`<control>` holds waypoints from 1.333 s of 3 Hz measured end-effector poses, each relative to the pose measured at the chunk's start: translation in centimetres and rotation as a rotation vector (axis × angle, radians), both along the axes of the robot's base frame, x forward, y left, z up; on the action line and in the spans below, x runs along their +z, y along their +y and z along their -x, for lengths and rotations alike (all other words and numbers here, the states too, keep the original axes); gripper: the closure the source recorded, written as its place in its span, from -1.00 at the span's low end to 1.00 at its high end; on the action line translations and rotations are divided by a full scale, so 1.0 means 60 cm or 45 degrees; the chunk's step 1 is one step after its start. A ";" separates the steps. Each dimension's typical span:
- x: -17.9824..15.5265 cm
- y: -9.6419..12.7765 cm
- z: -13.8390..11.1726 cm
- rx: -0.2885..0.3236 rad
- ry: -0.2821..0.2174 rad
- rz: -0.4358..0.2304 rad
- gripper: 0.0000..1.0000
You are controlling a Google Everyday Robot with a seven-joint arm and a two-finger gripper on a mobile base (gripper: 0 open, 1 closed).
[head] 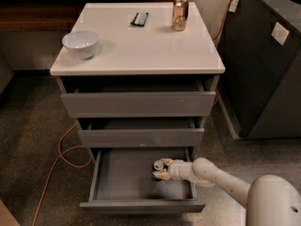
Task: Place pepsi can into bottom drawer
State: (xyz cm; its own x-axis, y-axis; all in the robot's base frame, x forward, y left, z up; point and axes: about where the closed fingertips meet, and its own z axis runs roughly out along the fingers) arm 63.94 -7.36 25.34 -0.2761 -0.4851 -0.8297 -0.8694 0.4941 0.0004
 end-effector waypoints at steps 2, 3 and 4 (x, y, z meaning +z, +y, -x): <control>-0.013 0.029 -0.003 0.058 -0.009 -0.051 1.00; -0.043 0.064 -0.013 0.115 -0.003 -0.041 1.00; -0.059 0.080 -0.017 0.140 0.005 -0.031 1.00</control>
Offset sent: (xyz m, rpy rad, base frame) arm 0.0094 0.0308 -0.0190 0.0585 -0.0214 0.0790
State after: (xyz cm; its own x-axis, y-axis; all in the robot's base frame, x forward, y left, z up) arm 64.96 -2.58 21.78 -0.2252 -0.4921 -0.8409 -0.9185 0.3952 0.0146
